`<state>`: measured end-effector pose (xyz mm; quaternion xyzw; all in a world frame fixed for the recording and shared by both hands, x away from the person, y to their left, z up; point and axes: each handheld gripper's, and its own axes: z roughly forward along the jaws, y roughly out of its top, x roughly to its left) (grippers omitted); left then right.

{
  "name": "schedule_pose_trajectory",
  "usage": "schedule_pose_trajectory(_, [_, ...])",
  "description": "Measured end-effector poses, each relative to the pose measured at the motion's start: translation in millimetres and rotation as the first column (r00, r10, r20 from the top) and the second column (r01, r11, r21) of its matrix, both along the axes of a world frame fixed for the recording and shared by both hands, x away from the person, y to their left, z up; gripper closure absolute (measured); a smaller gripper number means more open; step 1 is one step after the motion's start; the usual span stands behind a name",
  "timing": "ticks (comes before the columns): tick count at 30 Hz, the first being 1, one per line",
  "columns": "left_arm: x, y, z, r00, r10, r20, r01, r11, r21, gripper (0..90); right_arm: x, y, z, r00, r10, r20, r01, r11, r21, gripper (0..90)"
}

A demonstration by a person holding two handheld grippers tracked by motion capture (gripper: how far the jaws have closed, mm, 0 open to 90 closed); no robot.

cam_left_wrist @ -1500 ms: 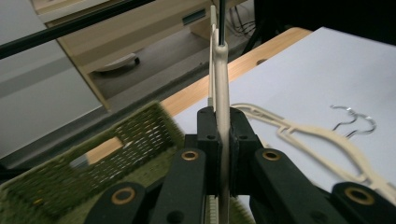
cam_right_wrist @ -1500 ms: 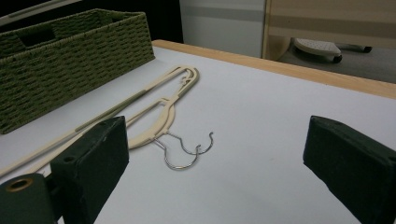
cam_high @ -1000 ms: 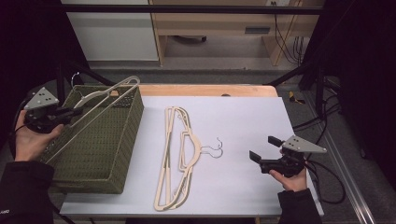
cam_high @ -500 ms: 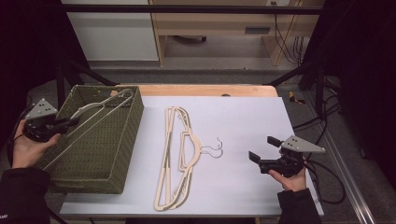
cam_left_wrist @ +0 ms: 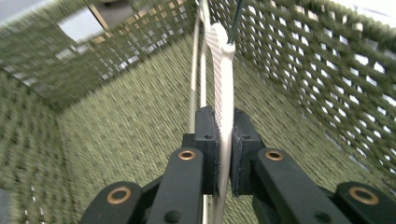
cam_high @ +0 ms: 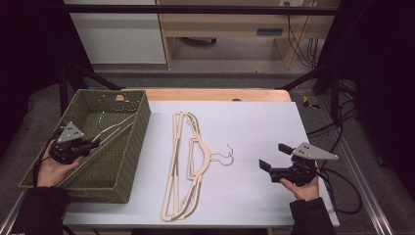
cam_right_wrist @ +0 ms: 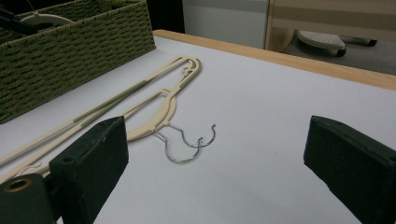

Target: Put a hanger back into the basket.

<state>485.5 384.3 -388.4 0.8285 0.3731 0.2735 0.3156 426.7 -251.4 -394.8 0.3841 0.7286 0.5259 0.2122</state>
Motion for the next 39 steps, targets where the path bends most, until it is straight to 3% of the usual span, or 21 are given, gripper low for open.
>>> schedule_pose_trajectory(4, [0.2,-6.9,-7.1,0.9972,-0.027,-0.070,0.029,0.9993,0.026,80.2,0.0,0.5,-0.1,1.0000,0.001,-0.001,-0.001,1.000,0.004,7.1])
schedule_pose_trajectory(7, [-0.8,-13.7,-9.9,0.9949,-0.042,-0.092,0.046,0.9979,0.046,78.5,0.2,1.4,-0.4,1.0000,0.003,0.000,-0.003,1.000,-0.001,7.1])
schedule_pose_trajectory(12, [0.7,-24.3,-17.6,0.9838,-0.076,-0.162,0.093,0.9912,0.095,75.0,0.0,3.2,-0.7,1.0000,0.009,-0.001,-0.009,1.000,-0.004,7.1])
schedule_pose_trajectory(14, [0.9,-27.8,-19.9,0.9804,-0.082,-0.179,0.106,0.9864,0.126,74.1,0.2,4.1,-1.1,0.9999,0.010,-0.001,-0.010,1.000,-0.004,7.1])
schedule_pose_trajectory(22, [0.6,-30.4,-20.3,0.9763,-0.098,-0.193,0.123,0.9846,0.124,69.2,0.4,6.0,-1.5,0.9999,0.016,-0.001,-0.016,1.000,-0.008,7.1])
schedule_pose_trajectory(28, [-2.9,-29.4,-6.7,0.9874,-0.103,-0.120,0.116,0.9876,0.106,53.9,0.4,7.4,-0.9,0.9998,0.018,-0.001,-0.018,1.000,-0.008,7.1])
schedule_pose_trajectory(30, [-5.1,-28.5,0.6,0.9942,-0.074,-0.078,0.080,0.9945,0.067,45.7,0.2,7.9,-0.1,0.9998,0.022,0.000,-0.022,1.000,-0.008,7.1])
schedule_pose_trajectory(32, [-7.2,-25.2,9.7,0.9954,-0.078,-0.056,0.082,0.9934,0.080,38.2,0.2,8.9,1.0,0.9997,0.023,0.007,-0.023,1.000,-0.010,7.1])
schedule_pose_trajectory(35, [-13.0,-24.2,22.0,0.9993,-0.036,0.009,0.036,0.9993,0.008,26.9,0.7,11.0,2.3,0.9995,0.027,0.018,-0.027,1.000,-0.003,7.5])
schedule_pose_trajectory(36, [-15.5,-24.9,26.5,0.9990,-0.014,0.042,0.016,0.9989,-0.043,24.5,0.7,11.4,2.4,0.9994,0.029,0.019,-0.029,1.000,-0.005,7.4])
schedule_pose_trajectory(39, [-22.3,-27.4,39.2,0.9951,0.020,0.097,-0.007,0.9919,-0.127,16.4,2.0,13.8,2.9,0.9991,0.035,0.023,-0.035,0.999,-0.008,7.2])
